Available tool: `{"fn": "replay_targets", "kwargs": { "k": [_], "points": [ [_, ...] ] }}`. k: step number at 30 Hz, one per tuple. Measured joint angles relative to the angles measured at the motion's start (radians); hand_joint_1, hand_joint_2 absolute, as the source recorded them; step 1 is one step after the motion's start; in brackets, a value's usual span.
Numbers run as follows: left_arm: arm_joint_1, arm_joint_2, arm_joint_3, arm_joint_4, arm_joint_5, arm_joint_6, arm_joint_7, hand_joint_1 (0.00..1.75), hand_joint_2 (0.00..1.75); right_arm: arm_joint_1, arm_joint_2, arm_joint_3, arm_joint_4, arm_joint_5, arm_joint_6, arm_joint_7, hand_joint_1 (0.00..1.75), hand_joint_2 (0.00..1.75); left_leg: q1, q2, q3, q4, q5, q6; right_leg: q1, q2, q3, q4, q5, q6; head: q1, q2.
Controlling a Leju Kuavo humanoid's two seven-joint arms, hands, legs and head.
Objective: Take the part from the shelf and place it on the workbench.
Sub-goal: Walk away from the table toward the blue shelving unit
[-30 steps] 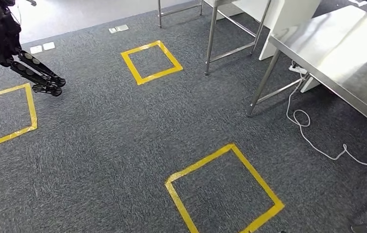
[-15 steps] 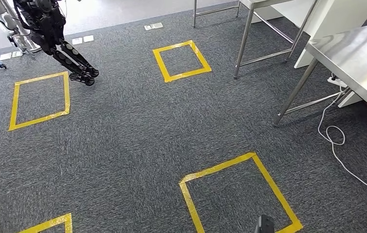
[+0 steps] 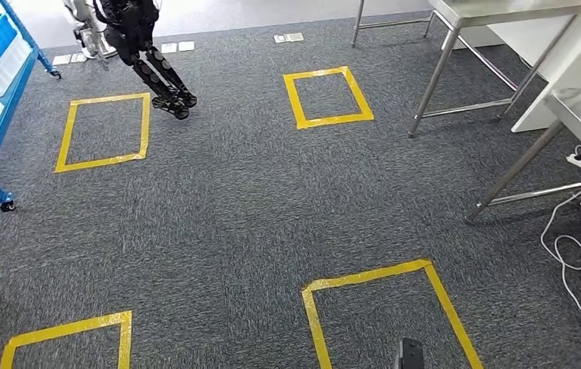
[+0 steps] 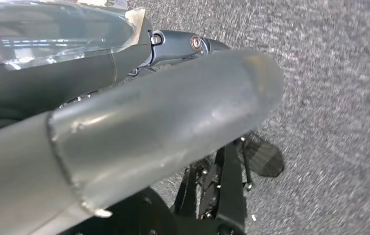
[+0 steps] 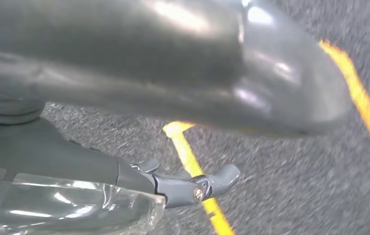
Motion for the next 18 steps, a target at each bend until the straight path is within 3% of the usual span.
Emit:
{"fn": "replay_targets", "kwargs": {
  "k": [2,4,5,6,8,10,12,13,15,17,18],
  "points": [
    [-0.002,0.001,0.0,0.0,0.0,-0.004,-0.006,0.0,0.0,0.008,-0.001,0.001,0.0,0.0,-0.001,-0.003,0.0,0.0,0.002,-0.022,0.0,-0.003,0.004,0.01,-0.006,0.05,-0.052,0.111,-0.054,-0.005,0.004,0.0],
    [-0.002,0.002,0.001,-0.001,-0.002,-0.006,-0.014,0.0,0.0,0.021,-0.002,0.001,0.0,-0.002,-0.004,-0.009,0.0,0.0,0.001,-0.049,-0.002,-0.003,0.004,0.013,-0.009,0.063,-0.107,0.216,-0.09,-0.005,0.007,0.0],
    [-0.001,0.003,0.001,-0.001,-0.004,-0.006,-0.018,0.0,0.0,0.025,-0.003,0.001,0.0,-0.002,-0.007,-0.014,0.0,0.0,0.002,-0.062,-0.002,-0.002,0.004,0.012,-0.01,0.065,-0.114,0.225,-0.086,0.0,0.007,0.0],
    [0.0,0.003,0.001,-0.001,-0.007,-0.006,-0.02,0.0,0.0,0.028,-0.005,0.001,0.0,-0.002,-0.009,-0.018,0.0,0.0,0.002,-0.075,-0.002,-0.002,0.005,0.011,-0.012,0.067,-0.103,0.196,-0.066,0.009,0.007,0.0],
    [0.001,0.003,0.001,-0.001,-0.011,-0.005,-0.023,0.0,0.0,0.03,-0.009,-0.002,0.0,0.0,-0.011,-0.024,0.0,0.0,0.002,-0.098,-0.001,0.0,0.005,0.006,-0.021,0.092,-0.046,0.069,-0.008,0.027,0.008,0.0],
    [0.001,0.004,0.001,-0.001,-0.012,0.001,-0.022,0.0,0.0,0.032,-0.011,-0.006,0.0,0.005,-0.012,-0.027,0.0,0.0,-0.002,-0.117,-0.004,0.003,0.005,-0.006,-0.024,0.118,-0.009,-0.02,0.026,0.026,0.007,0.0],
    [0.003,0.004,0.001,-0.001,-0.012,0.008,-0.021,0.0,0.0,0.034,-0.011,-0.007,0.0,0.009,-0.013,-0.028,0.0,0.0,-0.002,-0.13,-0.009,0.002,0.008,-0.018,-0.02,0.114,-0.002,-0.032,0.033,0.012,0.005,0.0],
    [0.004,0.005,0.001,-0.001,-0.012,0.01,-0.02,0.0,0.0,0.035,-0.01,-0.008,0.0,0.01,-0.013,-0.028,0.0,0.0,0.001,-0.129,-0.012,0.003,0.008,-0.023,-0.021,0.106,0.0,-0.033,0.035,0.005,0.004,0.0],
    [0.005,0.006,0.001,-0.001,-0.012,0.018,-0.016,0.0,0.0,0.034,-0.009,-0.008,-0.001,0.017,-0.015,-0.028,0.0,0.0,0.003,-0.091,-0.029,0.037,-0.015,-0.033,-0.024,0.089,0.002,-0.037,0.04,-0.008,-0.001,0.0],
    [0.002,0.005,0.001,-0.001,-0.012,0.026,-0.01,0.0,0.0,0.037,-0.009,-0.009,-0.001,0.025,-0.017,-0.027,0.0,0.0,0.003,-0.042,-0.075,0.139,-0.072,-0.04,-0.02,0.068,0.004,-0.038,0.038,-0.021,-0.009,0.0],
    [0.001,0.004,0.001,0.0,-0.012,0.03,-0.007,0.0,0.0,0.038,-0.009,-0.009,-0.001,0.029,-0.017,-0.027,0.0,0.0,0.004,-0.033,-0.106,0.203,-0.101,-0.043,-0.017,0.056,0.004,-0.038,0.036,-0.027,-0.011,0.0]
  ]
}}
